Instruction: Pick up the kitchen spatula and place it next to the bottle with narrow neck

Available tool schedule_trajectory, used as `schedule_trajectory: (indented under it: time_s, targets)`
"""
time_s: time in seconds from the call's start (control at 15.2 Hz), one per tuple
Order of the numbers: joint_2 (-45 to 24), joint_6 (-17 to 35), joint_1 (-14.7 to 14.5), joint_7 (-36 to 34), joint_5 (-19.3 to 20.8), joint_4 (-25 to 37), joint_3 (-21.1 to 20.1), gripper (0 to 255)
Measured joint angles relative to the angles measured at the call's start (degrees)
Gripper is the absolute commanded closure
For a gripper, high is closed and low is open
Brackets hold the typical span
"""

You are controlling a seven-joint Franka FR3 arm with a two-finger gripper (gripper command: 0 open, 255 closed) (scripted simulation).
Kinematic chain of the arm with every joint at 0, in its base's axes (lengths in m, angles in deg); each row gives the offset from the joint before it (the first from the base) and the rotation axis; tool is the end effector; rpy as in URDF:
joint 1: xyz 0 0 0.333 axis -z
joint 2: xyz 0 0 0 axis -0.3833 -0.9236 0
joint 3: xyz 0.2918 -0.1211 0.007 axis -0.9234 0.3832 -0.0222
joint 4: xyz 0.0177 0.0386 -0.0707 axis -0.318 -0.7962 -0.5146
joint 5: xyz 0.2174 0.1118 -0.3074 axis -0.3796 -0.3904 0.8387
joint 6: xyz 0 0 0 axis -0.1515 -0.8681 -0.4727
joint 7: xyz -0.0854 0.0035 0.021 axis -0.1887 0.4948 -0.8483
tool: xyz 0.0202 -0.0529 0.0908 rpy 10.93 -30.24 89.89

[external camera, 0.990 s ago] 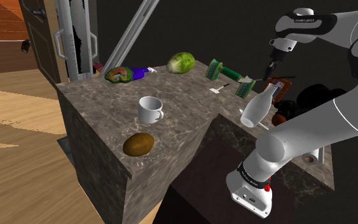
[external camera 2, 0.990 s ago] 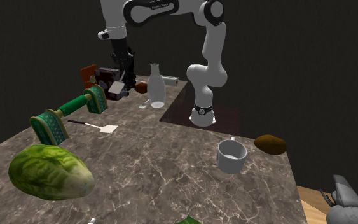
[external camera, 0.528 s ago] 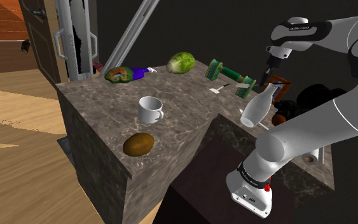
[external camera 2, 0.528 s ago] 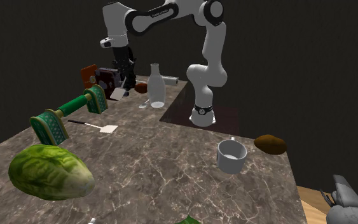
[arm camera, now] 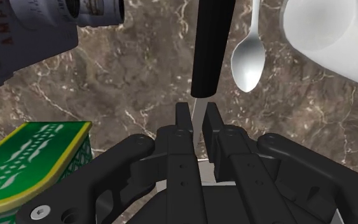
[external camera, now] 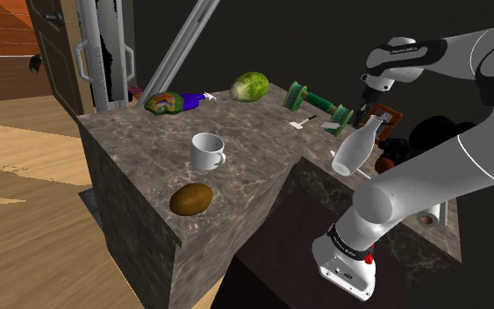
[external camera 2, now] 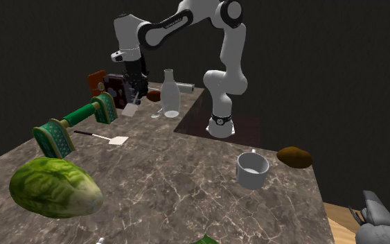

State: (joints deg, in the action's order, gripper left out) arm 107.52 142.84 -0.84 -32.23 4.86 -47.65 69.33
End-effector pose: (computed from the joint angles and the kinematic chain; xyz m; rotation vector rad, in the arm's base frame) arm 0.2030 -0.4248 0.4750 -3.1360 0.1036 0.1050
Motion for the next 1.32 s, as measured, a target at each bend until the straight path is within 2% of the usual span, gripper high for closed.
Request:
schedule_trajectory:
  time_s: [0.79, 1.32]
  targets:
    - [-3.4, 10.0, -0.1, 0.5, -0.4, -6.8, 2.3, 255]
    - [-7.7, 17.1, -0.8, 1.8, -2.2, -10.2, 4.2, 255]
